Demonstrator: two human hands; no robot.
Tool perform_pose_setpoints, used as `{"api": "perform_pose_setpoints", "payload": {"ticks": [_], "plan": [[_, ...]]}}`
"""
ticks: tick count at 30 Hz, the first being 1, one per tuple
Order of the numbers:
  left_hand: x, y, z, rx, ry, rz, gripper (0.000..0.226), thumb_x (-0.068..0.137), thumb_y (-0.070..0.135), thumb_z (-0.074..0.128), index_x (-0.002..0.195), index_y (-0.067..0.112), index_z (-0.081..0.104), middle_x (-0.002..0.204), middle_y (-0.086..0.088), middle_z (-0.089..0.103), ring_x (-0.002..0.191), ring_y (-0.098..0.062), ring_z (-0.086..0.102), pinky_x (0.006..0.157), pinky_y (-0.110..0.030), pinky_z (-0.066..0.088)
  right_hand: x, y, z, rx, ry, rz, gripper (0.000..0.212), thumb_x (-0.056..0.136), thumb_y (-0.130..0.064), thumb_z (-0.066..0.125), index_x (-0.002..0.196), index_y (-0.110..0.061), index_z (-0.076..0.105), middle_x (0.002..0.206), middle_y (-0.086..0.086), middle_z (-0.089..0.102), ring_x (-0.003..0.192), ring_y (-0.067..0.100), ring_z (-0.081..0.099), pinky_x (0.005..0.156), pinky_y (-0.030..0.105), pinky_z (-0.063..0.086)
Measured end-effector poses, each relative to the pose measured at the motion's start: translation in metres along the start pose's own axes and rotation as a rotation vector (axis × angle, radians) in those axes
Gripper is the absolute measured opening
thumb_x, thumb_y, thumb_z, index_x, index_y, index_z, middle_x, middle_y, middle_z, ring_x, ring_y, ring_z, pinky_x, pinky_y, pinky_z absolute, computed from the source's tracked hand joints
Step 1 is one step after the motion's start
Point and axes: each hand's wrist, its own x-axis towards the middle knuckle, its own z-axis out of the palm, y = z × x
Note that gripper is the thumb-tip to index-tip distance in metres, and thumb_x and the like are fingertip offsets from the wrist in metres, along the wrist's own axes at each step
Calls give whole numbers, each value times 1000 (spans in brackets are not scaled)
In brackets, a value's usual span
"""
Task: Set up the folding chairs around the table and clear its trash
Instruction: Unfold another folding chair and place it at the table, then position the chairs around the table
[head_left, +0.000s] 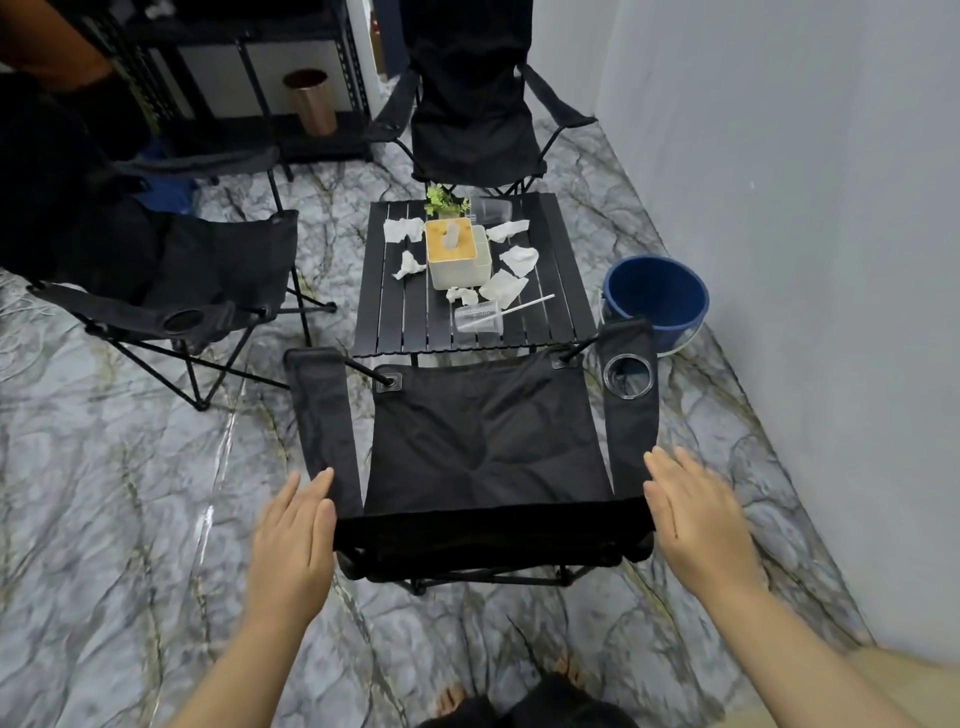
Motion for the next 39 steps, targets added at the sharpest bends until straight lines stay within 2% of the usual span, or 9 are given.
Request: {"api": "perform_pose_setpoints", "payload": {"ticks": [4,9,20,22,27,30,33,37,39], "plan": [[14,-1,5,0,-8,-8,65,90,48,7,137,19,42,142,-2,47,140,-17,26,115,-37,13,14,-3,1,-19,7,42,75,91,-57,6,130,-15,54,137,3,55,132,24,45,107,47,34],[37,4,11,9,-11,-12,64,90,47,7,139,19,38,145,-3,44,142,-17,21,118,-42,11,35,-2,3,-17,-11,56,68,90,-51,9,139,-18,43,147,0,43,140,23,32,113,46,28],[49,11,5,36,-43,-34,69,85,51,4,141,23,32,149,2,37,145,-14,11,118,-44,3,47,-4,0,-29,-41,42,69,90,-52,8,140,-16,40,148,2,42,140,25,31,110,50,34],[48,11,4,69,-64,-40,70,85,52,2,142,24,30,150,3,35,145,-15,9,119,-45,2,45,-6,-1,-30,-35,35,68,90,-52,7,140,-20,39,149,-1,40,142,23,28,113,50,28],[45,17,-8,142,-96,-85,58,92,49,10,142,27,30,152,3,31,146,-16,2,119,-45,0,45,-29,-16,-125,-124,86,50,98,-43,17,143,-28,33,156,-5,25,146,18,11,116,54,-3],[36,25,-24,133,32,-111,66,85,57,7,142,30,28,153,5,27,146,-16,2,117,-44,-2,63,-75,-24,-89,-177,-113,50,98,-46,20,143,-29,30,157,-6,20,147,16,6,116,52,-2],[20,19,-43,160,106,-207,61,88,55,15,142,31,26,154,4,24,146,-17,3,117,-46,-1,81,-148,-18,43,-344,-406,51,98,-46,26,146,-28,25,158,-5,15,147,15,6,118,46,7],[-2,-20,-70,186,144,-397,54,95,48,28,144,28,22,155,1,21,146,-21,1,117,-49,-1,80,-264,5,71,-433,-723,51,98,-42,31,147,-26,24,158,-4,15,147,16,8,118,45,12],[-12,-48,-86,208,173,-458,57,93,51,27,144,29,19,156,2,19,146,-20,0,117,-49,-3,70,-319,23,51,-466,-861,52,98,-41,33,147,-28,21,159,-5,13,147,16,7,118,46,12]]}}
